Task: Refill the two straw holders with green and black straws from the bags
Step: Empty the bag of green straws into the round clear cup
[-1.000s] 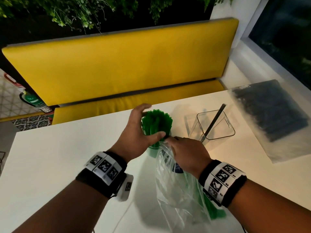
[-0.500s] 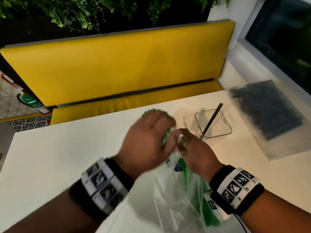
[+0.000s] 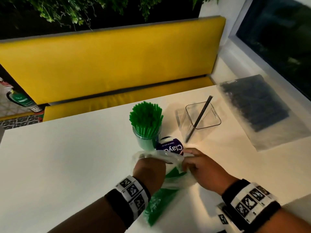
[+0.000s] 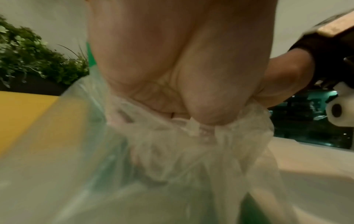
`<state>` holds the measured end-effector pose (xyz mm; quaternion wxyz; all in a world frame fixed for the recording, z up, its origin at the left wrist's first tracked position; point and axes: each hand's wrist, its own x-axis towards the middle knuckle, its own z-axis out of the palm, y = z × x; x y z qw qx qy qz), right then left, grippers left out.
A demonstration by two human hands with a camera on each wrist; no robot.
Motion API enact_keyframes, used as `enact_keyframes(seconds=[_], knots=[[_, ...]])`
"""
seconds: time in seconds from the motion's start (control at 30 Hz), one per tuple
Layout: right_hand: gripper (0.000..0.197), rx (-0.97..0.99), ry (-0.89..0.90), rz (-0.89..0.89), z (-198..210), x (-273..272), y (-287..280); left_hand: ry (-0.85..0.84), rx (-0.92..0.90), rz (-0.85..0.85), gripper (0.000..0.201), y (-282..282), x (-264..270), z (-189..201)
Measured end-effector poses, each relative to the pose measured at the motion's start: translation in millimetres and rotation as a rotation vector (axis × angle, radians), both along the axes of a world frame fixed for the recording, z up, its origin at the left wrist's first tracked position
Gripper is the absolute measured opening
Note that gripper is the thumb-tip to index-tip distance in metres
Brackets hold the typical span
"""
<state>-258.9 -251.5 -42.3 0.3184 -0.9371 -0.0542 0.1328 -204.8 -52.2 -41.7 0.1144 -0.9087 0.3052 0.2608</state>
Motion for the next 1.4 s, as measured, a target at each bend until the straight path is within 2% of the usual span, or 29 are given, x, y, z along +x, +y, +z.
enact_keyframes(seconds=[0.03,0.1,0.17,0.27,0.37,0.43,0.53,0.7,0.8,0.87,0.93,1.0,1.07,1.13,1.27,1.33,1.4], knots=[[0.029,-0.044,0.032,-0.007,-0.6,-1.8,1.7,0.019,-0.014,0.012,0.039,-8.6,-3.8,1.5],[0.021,0.0,0.099,-0.084,-0.9,-1.9,4.9,0.06,-0.107,0.01,0.034,-26.7,-10.7,3.3],[0.033,0.143,0.175,-0.19,-1.4,0.4,7.9,0.087,-0.197,-0.004,0.031,-43.3,-12.5,-2.0],[0.035,0.217,0.209,-0.278,-3.9,2.7,8.6,0.239,-0.251,0.135,0.031,-53.5,-9.9,-25.3],[0.037,0.24,0.239,-0.231,-4.5,-1.6,10.1,0.307,-0.24,0.264,0.037,-51.6,-10.8,-36.9],[0.038,0.264,0.228,-0.213,-5.7,-5.7,9.8,0.279,-0.202,0.216,0.043,-50.6,-13.7,-42.0],[0.035,0.334,0.181,-0.253,-6.6,-7.2,10.6,0.282,-0.248,0.19,0.036,-50.6,-15.2,-45.0],[0.027,0.203,0.169,-0.367,-7.3,1.5,12.0,0.302,-0.351,0.209,0.033,-41.6,-21.1,-41.8],[0.019,0.094,0.126,-0.437,-13.7,2.3,5.8,0.308,-0.4,0.282,0.033,-35.5,-16.9,-38.9],[0.021,-0.007,0.101,-0.46,-18.1,1.6,3.1,0.317,-0.407,0.278,0.024,-31.7,-14.1,-33.3],[0.039,0.06,0.063,-0.414,-16.1,2.1,5.3,0.32,-0.421,0.253,0.012,-27.1,-13.7,-26.9],[0.061,0.211,0.072,-0.377,-6.2,4.5,10.9,0.36,-0.475,0.253,0.014,-23.9,-14.3,-22.2],[0.055,0.222,0.085,-0.296,5.3,8.2,17.1,0.396,-0.547,0.267,0.024,-22.5,-13.3,-17.9],[0.046,0.218,0.059,-0.232,6.5,9.8,16.8,0.391,-0.579,0.28,0.021,-23.8,-11.7,-15.6],[0.043,0.206,0.031,-0.293,-1.9,9.3,9.2,0.304,-0.549,0.28,0.017,-19.3,-11.6,-10.1],[0.041,0.169,-0.014,-0.334,-2.4,8.5,7.0,0.295,-0.671,0.32,0.007,-14.8,-11.9,-7.6],[0.044,0.127,-0.029,-0.405,-5.2,7.7,1.7,0.32,-0.855,0.425,0.01,-9.9,-14.2,-1.6]])
